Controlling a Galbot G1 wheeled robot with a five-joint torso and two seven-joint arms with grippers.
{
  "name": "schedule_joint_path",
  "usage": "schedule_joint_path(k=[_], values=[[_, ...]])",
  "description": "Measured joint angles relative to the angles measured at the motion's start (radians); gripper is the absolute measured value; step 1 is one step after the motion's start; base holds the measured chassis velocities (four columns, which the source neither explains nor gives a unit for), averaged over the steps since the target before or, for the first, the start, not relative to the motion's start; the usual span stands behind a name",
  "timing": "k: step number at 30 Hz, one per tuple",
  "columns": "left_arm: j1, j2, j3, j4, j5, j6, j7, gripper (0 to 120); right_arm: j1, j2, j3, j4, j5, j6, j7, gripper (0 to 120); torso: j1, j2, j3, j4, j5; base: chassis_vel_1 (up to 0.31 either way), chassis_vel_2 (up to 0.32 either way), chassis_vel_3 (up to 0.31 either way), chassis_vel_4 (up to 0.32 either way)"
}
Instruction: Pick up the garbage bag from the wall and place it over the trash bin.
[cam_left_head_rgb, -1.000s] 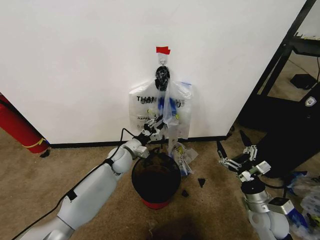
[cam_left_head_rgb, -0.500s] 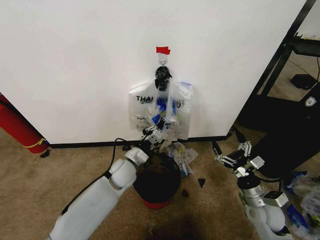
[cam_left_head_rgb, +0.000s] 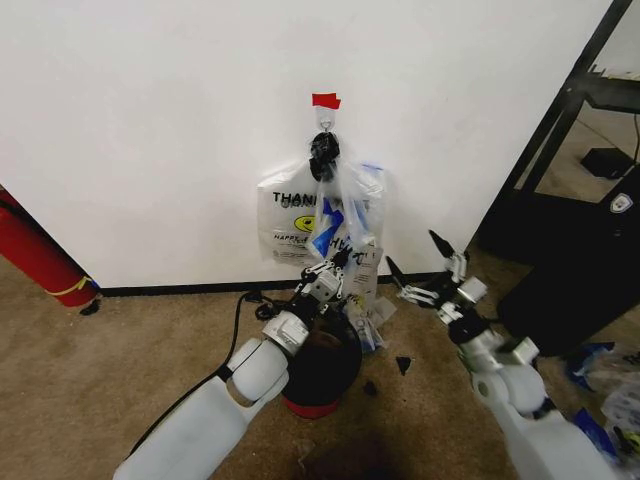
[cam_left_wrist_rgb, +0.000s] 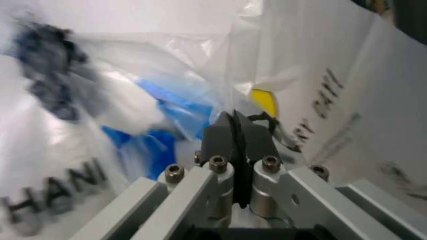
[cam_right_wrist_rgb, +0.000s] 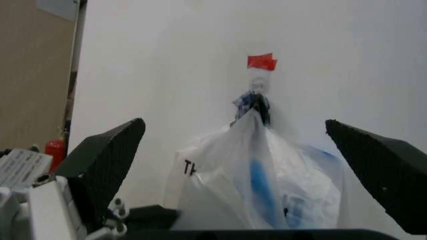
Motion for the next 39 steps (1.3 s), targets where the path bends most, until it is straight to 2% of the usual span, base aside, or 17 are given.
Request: schedule_joint_path(k=[2, 6, 8, 13, 14, 17, 22, 23, 29, 33, 39], values=[[-0.016, -0.010, 0.023, 0.026, -0.034, -0.032, 0.014, 0, 0.007, 0.009, 0.002, -0.009, 0.001, -0.001, -0.008, 100, 0.000, 0.000, 0.000, -0.0005, -0.0002, 0.000, 0.000, 0.000, 0.000], [-0.037, -0.039, 0.093, 0.078, -0.135, -0.115, 0.057, 16, -0.011, 0.029, 0.036, -0.023, 0.015, 0.003, -0.018, 100, 0.000, 0.000, 0.000, -0.0006, 0.0000, 0.000, 0.000, 0.000, 0.000], [-0.037, -0.046, 0.103, 0.089, -0.141, -0.123, 0.061, 18, -0.017, 0.031, 0.044, -0.024, 0.019, 0.004, -0.020, 100, 0.000, 0.000, 0.000, -0.0006, 0.0000, 0.000, 0.000, 0.000, 0.000], [-0.041, -0.090, 0.123, 0.151, -0.131, -0.169, 0.084, 39, -0.060, 0.032, 0.085, -0.006, 0.043, 0.013, -0.025, 100, 0.000, 0.000, 0.000, -0.0005, -0.0002, 0.000, 0.000, 0.000, 0.000], [-0.041, -0.090, 0.123, 0.151, -0.131, -0.169, 0.084, 39, -0.060, 0.032, 0.085, -0.006, 0.043, 0.013, -0.025, 100, 0.000, 0.000, 0.000, -0.0005, -0.0002, 0.000, 0.000, 0.000, 0.000], [-0.034, -0.095, 0.101, 0.154, -0.093, -0.173, 0.087, 52, -0.085, 0.031, 0.099, 0.009, 0.049, 0.018, -0.027, 100, 0.000, 0.000, 0.000, -0.0008, -0.0002, 0.000, 0.000, 0.000, 0.000], [0.043, -0.026, -0.026, 0.098, 0.016, -0.157, 0.099, 73, -0.111, 0.029, 0.116, 0.014, 0.060, 0.031, -0.040, 100, 0.000, 0.000, 0.000, -0.0001, -0.0002, 0.000, 0.000, 0.000, 0.000], [0.043, -0.026, -0.026, 0.098, 0.016, -0.157, 0.099, 73, -0.111, 0.029, 0.116, 0.014, 0.060, 0.031, -0.040, 100, 0.000, 0.000, 0.000, -0.0001, -0.0002, 0.000, 0.000, 0.000, 0.000], [0.131, 0.080, -0.151, 0.027, 0.099, -0.173, 0.126, 97, -0.099, 0.039, 0.105, -0.004, 0.062, 0.035, -0.055, 100, 0.000, 0.000, 0.000, 0.0001, -0.0003, 0.000, 0.000, 0.000, 0.000], [0.119, 0.104, -0.164, 0.027, 0.131, -0.153, 0.096, 100, -0.089, 0.049, 0.094, -0.009, 0.056, 0.035, -0.062, 100, 0.000, 0.000, 0.000, -0.0001, -0.0004, 0.000, 0.000, 0.000, 0.000], [0.024, 0.094, -0.152, 0.106, 0.245, -0.143, 0.073, 100, -0.095, 0.056, 0.085, 0.003, 0.045, 0.034, -0.065, 100, 0.000, 0.000, 0.000, -0.0005, -0.0003, 0.000, 0.000, 0.000, 0.000]])
